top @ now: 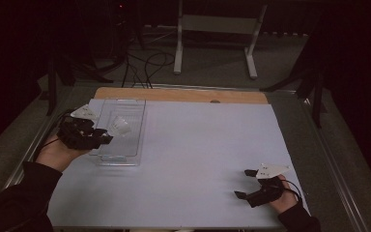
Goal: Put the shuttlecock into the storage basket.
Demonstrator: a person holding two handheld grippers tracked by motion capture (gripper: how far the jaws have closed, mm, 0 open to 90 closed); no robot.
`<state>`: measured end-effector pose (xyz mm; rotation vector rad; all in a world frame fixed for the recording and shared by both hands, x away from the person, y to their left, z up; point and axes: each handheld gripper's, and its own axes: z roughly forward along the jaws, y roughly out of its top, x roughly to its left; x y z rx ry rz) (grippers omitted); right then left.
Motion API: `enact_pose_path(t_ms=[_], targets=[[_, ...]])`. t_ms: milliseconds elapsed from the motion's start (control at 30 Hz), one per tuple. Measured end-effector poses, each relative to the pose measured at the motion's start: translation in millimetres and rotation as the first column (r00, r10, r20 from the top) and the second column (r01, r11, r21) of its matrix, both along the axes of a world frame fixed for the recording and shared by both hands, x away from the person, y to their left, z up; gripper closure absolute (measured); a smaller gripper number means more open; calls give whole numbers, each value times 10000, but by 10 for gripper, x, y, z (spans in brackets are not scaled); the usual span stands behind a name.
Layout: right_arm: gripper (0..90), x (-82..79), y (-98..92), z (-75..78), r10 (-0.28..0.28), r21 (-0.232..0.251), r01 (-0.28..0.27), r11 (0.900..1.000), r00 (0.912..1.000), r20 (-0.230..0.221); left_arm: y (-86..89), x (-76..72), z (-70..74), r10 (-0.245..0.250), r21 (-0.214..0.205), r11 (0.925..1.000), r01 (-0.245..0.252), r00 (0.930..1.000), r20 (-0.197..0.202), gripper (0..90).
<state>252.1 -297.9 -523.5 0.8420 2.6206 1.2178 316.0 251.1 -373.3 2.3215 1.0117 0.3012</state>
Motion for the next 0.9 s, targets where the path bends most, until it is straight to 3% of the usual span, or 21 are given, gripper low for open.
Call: enact_pose_path(t_ms=[67,333,600,900], targets=[[92,0,6,-1,27,38,-27,10000,10000,9,41,9,11,297,-268,9992,-297,9996,14,653],[92,6,12,2,94,111,-94,9999,9999,-58,85,56,-18,890,-577,9943,-899,9959,-181,653],[92,2,15,-1,131,120,-130,9998,9999,-85,143,134,-116,1564,-1017,9816,-1619,9859,-601,653],[92,1,19,-7,152,151,-150,9998,9998,-150,179,181,-253,1758,-631,9815,-1810,9812,-801,653]])
